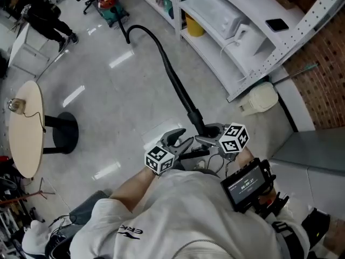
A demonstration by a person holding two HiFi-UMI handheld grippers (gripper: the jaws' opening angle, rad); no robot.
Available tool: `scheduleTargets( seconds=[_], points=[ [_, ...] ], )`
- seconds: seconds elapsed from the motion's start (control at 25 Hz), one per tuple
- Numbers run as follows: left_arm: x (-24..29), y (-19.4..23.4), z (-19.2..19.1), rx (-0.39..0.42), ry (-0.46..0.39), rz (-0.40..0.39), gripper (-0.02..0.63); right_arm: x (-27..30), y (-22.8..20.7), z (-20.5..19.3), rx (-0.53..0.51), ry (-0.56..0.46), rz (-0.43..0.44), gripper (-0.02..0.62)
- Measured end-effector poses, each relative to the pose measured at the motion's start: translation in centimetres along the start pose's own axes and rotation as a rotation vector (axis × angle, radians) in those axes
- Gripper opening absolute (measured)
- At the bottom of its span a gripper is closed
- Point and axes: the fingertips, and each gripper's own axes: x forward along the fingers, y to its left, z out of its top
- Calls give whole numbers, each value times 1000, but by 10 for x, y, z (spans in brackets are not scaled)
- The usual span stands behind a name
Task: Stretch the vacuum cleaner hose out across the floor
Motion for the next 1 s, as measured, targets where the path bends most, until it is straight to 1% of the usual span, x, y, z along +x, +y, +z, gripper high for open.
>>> scheduleTargets(
  seconds=[0.08, 0.16, 0.32, 0.52, 0.64, 0.76, 1.0],
  points=[
    [-2, -6, 5, -47, -44, 39, 183, -6, 6, -5, -16, 10, 32, 166],
    [-1, -13, 11, -89, -82, 55, 183, -11, 12, -10, -38, 27, 56, 166],
    [1, -29, 23, -188, -154, 51, 183, -19, 28, -26, -100, 83, 91, 166],
    [-5, -47, 22, -251, -166, 23, 188, -29, 44, -35, -186, 131, 136, 166],
    [-18, -55, 13, -304, -174, 7, 210, -23, 60, -42, -252, 179, 184, 166],
    [-41, -61, 4, -330, -186, 1, 227, -11, 81, -49, -317, 224, 237, 166],
    [-95, -70, -3, -334, -226, 11, 233, 35, 142, -58, -430, 302, 361, 166]
  ],
)
